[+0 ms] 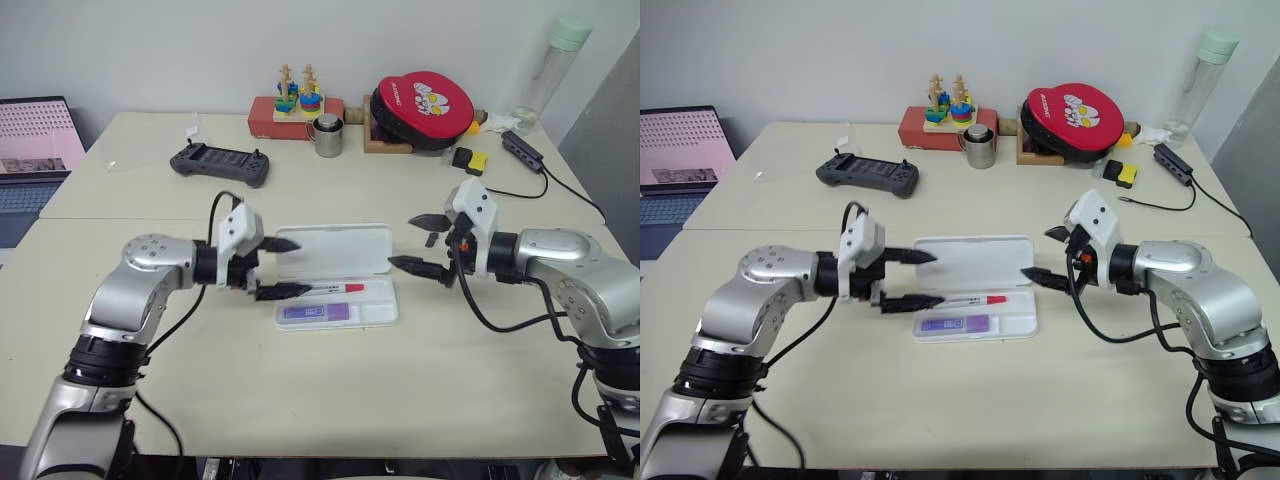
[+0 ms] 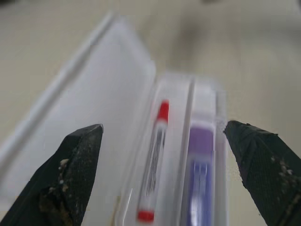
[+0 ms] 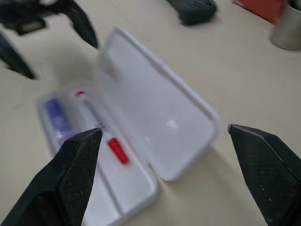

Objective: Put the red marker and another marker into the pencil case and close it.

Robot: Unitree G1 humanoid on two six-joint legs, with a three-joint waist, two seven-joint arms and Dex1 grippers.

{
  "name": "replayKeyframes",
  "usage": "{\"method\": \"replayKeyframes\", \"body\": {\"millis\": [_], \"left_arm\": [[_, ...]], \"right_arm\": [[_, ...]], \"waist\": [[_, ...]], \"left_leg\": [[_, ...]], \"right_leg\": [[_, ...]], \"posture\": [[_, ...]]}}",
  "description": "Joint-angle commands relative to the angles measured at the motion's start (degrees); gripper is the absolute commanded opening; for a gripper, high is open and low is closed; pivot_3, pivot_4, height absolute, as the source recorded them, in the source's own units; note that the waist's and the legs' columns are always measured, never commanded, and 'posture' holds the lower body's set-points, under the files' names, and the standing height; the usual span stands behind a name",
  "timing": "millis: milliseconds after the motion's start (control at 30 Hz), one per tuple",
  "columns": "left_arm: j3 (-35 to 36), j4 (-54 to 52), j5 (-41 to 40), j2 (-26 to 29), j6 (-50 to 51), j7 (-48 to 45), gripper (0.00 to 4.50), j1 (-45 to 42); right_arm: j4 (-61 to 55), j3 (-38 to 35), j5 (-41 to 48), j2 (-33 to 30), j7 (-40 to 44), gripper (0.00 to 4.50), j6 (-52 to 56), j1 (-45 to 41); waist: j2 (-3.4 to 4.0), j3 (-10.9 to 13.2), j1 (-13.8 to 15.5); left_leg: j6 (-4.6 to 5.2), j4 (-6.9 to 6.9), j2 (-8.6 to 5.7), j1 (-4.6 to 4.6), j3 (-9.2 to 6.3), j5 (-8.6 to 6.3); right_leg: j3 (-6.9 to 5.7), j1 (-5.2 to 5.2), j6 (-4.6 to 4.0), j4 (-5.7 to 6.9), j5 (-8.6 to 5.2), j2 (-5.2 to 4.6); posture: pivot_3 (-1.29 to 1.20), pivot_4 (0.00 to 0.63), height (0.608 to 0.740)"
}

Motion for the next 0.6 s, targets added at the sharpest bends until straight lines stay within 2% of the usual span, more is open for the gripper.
{"method": "replayKeyframes", "body": {"millis": [33,200,333,500,600], "left_arm": [[-0.1,-3.1,-1.6,-6.9,2.6,8.5,4.43,-4.5],[-5.2,-0.9,2.7,-13.0,0.3,12.6,4.43,-8.5],[-8.5,3.4,6.1,-14.6,-2.8,12.8,4.43,-10.9],[-10.2,7.7,10.0,-15.7,-7.4,13.5,4.43,-12.9],[-10.3,9.8,10.9,-17.4,-9.0,14.1,4.50,-14.0]], "right_arm": [[7.9,-2.5,-6.1,4.7,-12.2,4.50,4.5,-4.3],[14.8,-4.9,-9.6,12.8,-22.1,4.50,6.2,-6.5],[17.5,-5.5,-11.5,18.3,-26.6,4.50,6.3,-6.8],[20.5,-4.7,-14.3,21.5,-30.3,4.50,5.7,-6.3],[23.7,-5.4,-15.7,23.4,-32.2,4.03,3.3,-6.7]], "waist": [[-0.01,0.0,-0.1],[-0.01,0.0,-0.2],[0.02,0.0,-0.4],[0.04,0.0,-0.5],[0.04,0.0,-0.5]], "left_leg": [[0.00,0.00,0.00,0.01,0.02,0.00],[0.00,-0.01,0.00,0.00,0.05,0.00],[-0.01,-0.02,0.01,0.02,0.09,0.00],[-0.01,-0.02,0.01,0.01,0.16,0.00],[-0.01,-0.01,0.00,0.00,0.17,0.00]], "right_leg": [[0.00,0.01,0.00,0.00,0.00,0.00],[0.06,-0.04,0.00,0.05,0.00,0.00],[0.03,-0.07,-0.01,0.08,0.00,0.02],[0.03,-0.14,-0.01,0.11,0.01,0.04],[0.03,-0.14,-0.01,0.11,0.01,0.04]], "posture": [[0.00,0.150,0.740],[0.00,0.150,0.740],[0.00,0.150,0.740],[0.00,0.150,0.740],[0.00,0.150,0.740]]}}
